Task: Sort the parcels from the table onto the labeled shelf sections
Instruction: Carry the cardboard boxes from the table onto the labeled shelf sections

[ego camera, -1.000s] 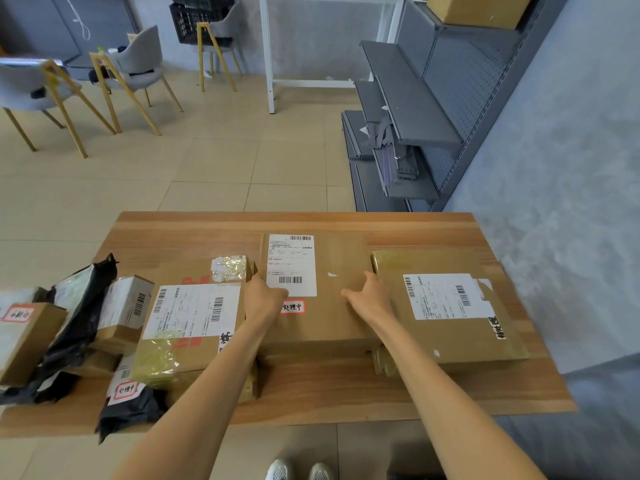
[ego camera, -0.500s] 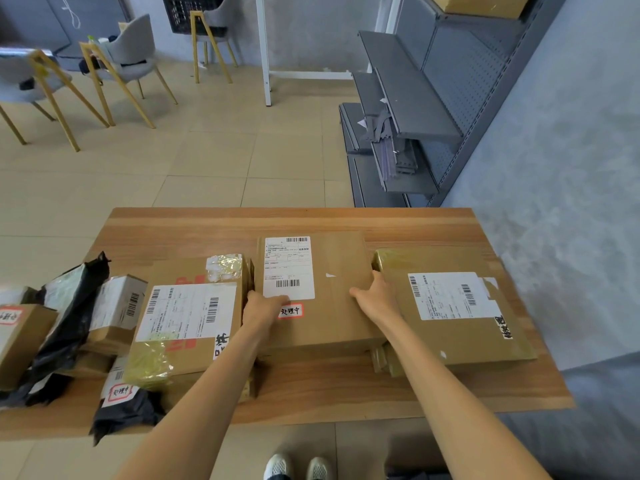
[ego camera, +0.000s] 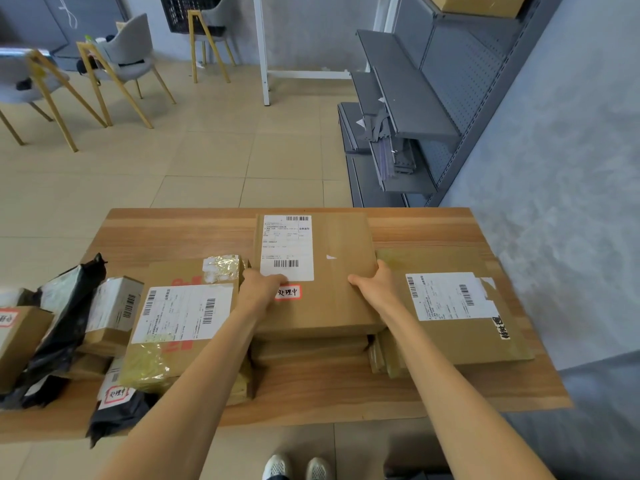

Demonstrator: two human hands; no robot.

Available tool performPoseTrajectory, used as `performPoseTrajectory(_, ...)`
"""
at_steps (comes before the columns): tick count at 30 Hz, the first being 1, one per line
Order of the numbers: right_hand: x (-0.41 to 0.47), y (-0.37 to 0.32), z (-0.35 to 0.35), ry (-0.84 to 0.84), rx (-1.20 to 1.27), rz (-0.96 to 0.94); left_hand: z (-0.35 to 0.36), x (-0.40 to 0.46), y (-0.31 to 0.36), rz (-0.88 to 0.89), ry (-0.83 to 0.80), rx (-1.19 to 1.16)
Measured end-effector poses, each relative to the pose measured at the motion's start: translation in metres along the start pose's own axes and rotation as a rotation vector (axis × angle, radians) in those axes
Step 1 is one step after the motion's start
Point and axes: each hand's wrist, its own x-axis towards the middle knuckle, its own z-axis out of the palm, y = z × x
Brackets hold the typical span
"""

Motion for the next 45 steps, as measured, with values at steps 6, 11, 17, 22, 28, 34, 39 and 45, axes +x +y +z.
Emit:
performPoseTrajectory(6, -0.003, -0.033, -0.027, 0.094, 0.011, -0.131, -0.013, -0.013, 0.045, 0.148, 0.006, 0.001)
performPoseTrajectory(11, -0.006, -0.057, -0.05, 0.15, 0.106, -0.216, -0.028, -0.032, 0.077, 0.311, -0.013, -0.054)
performPoseTrajectory(17, -0.016, -0.076, -0.074, 0.132, 0.332, -0.381, -0.049, -0.049, 0.1, 0.42, -0.133, -0.184)
performPoseTrajectory(22, -0.033, -0.091, -0.092, 0.007, 0.436, -0.447, -0.057, -0.062, 0.109, 0.429, -0.186, -0.286)
performPoseTrajectory(28, -0.05, -0.107, -0.106, -0.073, 0.493, -0.455, -0.063, -0.078, 0.115, 0.44, -0.218, -0.381)
performPoseTrajectory(34, -0.064, -0.104, -0.115, -0.096, 0.55, -0.407, -0.065, -0.096, 0.12, 0.485, -0.257, -0.389)
performPoseTrajectory(39, -0.081, -0.096, -0.123, -0.009, 0.528, -0.439, -0.063, -0.11, 0.118, 0.488, -0.273, -0.391)
performPoseTrajectory(45, -0.121, -0.092, -0.133, 0.046, 0.544, -0.461, -0.068, -0.135, 0.126, 0.502, -0.329, -0.394)
